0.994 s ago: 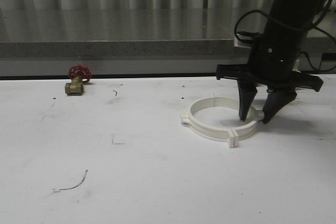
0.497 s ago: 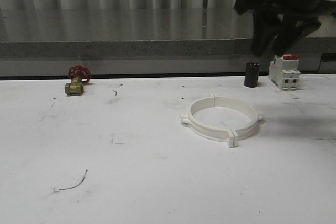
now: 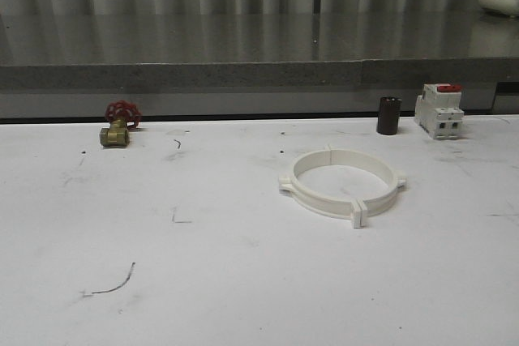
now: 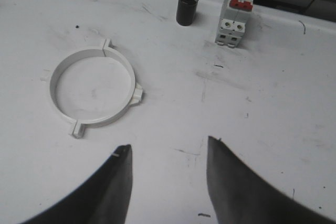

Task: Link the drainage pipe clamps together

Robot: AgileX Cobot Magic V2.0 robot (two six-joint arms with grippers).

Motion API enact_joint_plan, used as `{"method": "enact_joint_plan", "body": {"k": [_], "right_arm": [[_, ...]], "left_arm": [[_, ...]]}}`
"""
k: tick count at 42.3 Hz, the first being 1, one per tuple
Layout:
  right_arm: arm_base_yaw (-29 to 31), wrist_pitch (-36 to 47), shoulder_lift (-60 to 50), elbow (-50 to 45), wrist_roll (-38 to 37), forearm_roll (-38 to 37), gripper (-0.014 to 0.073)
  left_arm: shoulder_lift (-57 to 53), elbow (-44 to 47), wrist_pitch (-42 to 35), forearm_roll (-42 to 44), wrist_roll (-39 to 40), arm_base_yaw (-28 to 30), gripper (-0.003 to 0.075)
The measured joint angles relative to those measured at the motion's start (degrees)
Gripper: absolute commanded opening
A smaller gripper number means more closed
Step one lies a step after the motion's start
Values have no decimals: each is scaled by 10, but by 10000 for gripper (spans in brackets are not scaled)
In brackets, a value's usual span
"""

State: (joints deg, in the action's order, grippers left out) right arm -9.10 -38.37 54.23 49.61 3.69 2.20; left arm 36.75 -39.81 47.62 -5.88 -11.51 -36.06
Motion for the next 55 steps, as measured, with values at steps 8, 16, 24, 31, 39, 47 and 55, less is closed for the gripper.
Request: {"method": "enact_joint_plan", "body": {"k": [8,16,24,31,39,47,55], "right_arm": [[0,4,-173,-96,-18,11,367],[12,-6,-274,-153,-59,12,367],[20,-27,-284,-171,-66,12,367],[20,-30,-284,-172,-67,12,367],[20,-30,-284,-172,-67,10,296],[20,-30,-284,-172,-67,8,-22],[20,-25,-284,-172,-67,8,-116]], "left_arm": [[0,0,0,0,0,0,356],[0,0,0,0,0,0,356],[0,0,0,0,0,0,356],[0,0,0,0,0,0,356],[0,0,0,0,0,0,356],[0,0,0,0,0,0,356],[0,0,0,0,0,0,356]]}}
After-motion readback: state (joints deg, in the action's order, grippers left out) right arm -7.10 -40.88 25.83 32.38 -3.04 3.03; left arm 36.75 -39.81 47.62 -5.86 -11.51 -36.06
